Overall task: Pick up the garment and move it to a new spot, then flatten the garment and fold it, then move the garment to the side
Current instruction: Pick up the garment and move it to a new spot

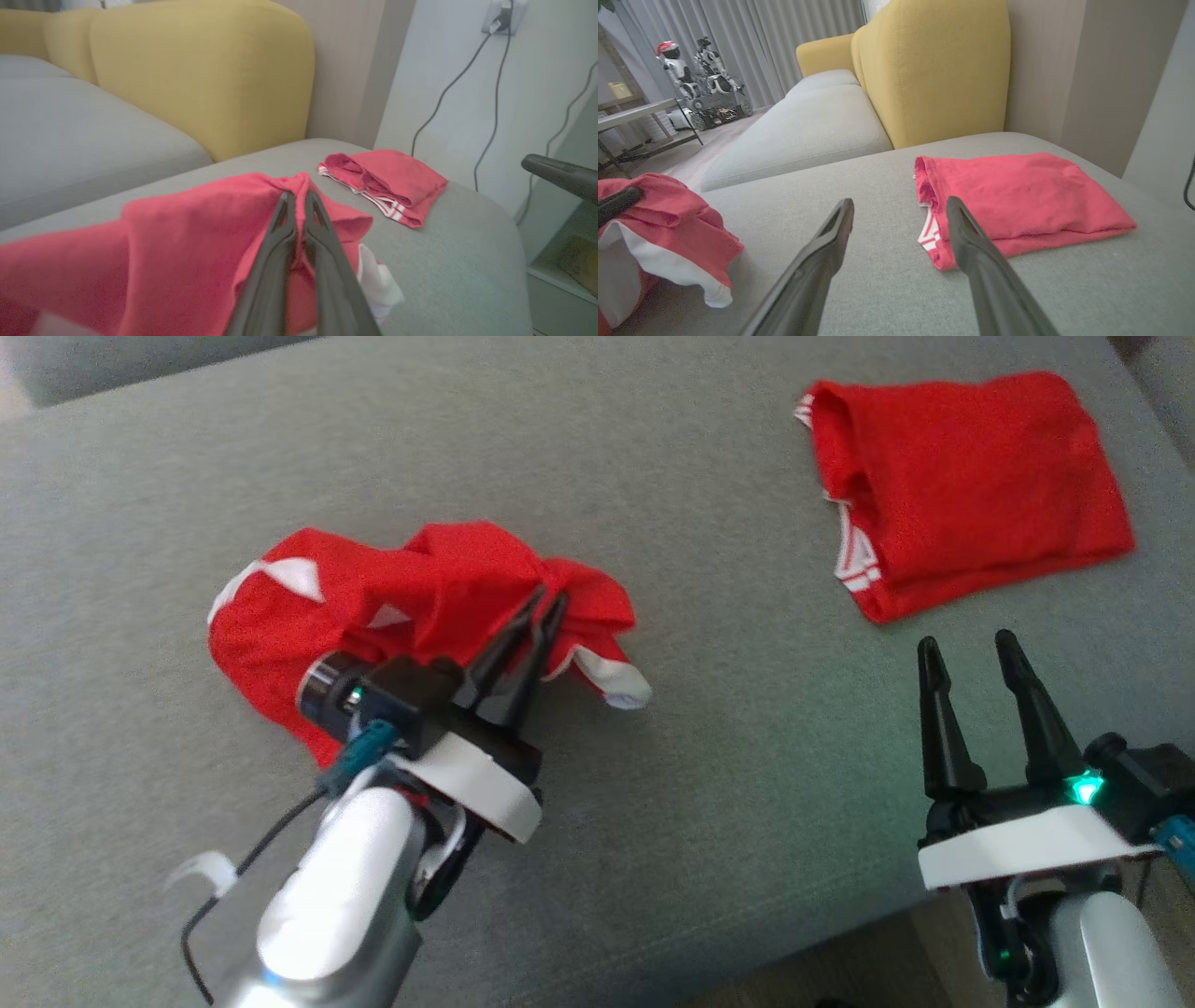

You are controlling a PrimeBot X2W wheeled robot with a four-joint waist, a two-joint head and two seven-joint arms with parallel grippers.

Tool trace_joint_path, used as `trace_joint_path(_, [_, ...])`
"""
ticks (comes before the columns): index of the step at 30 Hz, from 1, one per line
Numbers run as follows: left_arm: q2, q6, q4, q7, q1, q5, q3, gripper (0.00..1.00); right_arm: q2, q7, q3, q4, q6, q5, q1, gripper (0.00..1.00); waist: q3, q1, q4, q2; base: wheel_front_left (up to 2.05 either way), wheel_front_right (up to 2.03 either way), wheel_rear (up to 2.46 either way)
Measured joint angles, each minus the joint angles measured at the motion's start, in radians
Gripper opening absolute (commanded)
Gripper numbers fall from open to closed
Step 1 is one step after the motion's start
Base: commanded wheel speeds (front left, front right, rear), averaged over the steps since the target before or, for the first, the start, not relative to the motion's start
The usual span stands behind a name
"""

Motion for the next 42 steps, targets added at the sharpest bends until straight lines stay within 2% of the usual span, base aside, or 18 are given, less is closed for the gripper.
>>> trace_joint_path(7, [0.002, 0.000, 0.102, 0.000, -0.039, -0.047, -0.099, 0.00, 0.000, -0.023, 0.008, 0.019, 0.000, 0.016, -0.026, 1.00, 0.048, 0.0000, -0.049, 0.0000, 0.00, 0.00, 0.00])
trace_joint_path(8, [0.002, 0.000, 0.106, 0.000, -0.042, -0.053, -0.104, 0.28, 0.000, -0.028, 0.007, 0.022, 0.000, 0.016, -0.027, 1.00, 0.051, 0.0000, -0.049, 0.0000, 0.00, 0.00, 0.00])
trace_joint_path(9, [0.001, 0.000, 0.110, 0.000, -0.046, -0.056, -0.110, 0.90, 0.000, -0.029, 0.006, 0.027, 0.000, 0.016, -0.028, 1.00, 0.051, 0.0000, -0.046, 0.0000, 0.00, 0.00, 0.00])
trace_joint_path(10, [0.001, 0.000, 0.108, 0.000, -0.050, -0.060, -0.111, 1.00, 0.000, -0.029, 0.006, 0.031, 0.000, 0.014, -0.031, 1.00, 0.049, 0.0000, -0.040, 0.0000, 0.00, 0.00, 0.00])
trace_joint_path(17, [-0.004, 0.010, 0.033, 0.000, -0.040, -0.056, -0.046, 1.00, 0.000, -0.029, 0.004, 0.037, 0.000, 0.002, -0.033, 1.00, 0.024, 0.0000, 0.010, 0.0000, 0.00, 0.00, 0.00])
trace_joint_path(25, [-0.008, 0.099, -0.058, 0.000, 0.083, -0.049, 0.120, 1.00, 0.000, -0.005, -0.013, 0.031, 0.000, -0.030, -0.031, 1.00, -0.029, 0.0000, 0.113, 0.0000, 0.00, 0.00, 0.00])
trace_joint_path(31, [0.019, 0.153, -0.093, -0.002, 0.142, -0.039, 0.258, 1.00, 0.000, 0.017, -0.016, 0.019, 0.000, -0.049, -0.029, 1.00, -0.070, 0.0000, 0.195, 0.0000, 0.00, 0.00, 0.00])
trace_joint_path(38, [0.046, 0.170, -0.099, -0.002, 0.260, -0.036, 0.362, 1.00, 0.000, 0.044, -0.016, 0.011, 0.000, -0.065, 0.007, 1.00, -0.126, 0.0000, 0.260, 0.0000, 0.00, 0.00, 0.00])
trace_joint_path(42, [0.049, 0.169, -0.111, -0.002, 0.317, -0.033, 0.367, 1.00, 0.000, 0.051, -0.016, 0.004, 0.000, -0.070, 0.022, 1.00, -0.155, 0.0000, 0.280, 0.0000, 0.00, 0.00, 0.00])
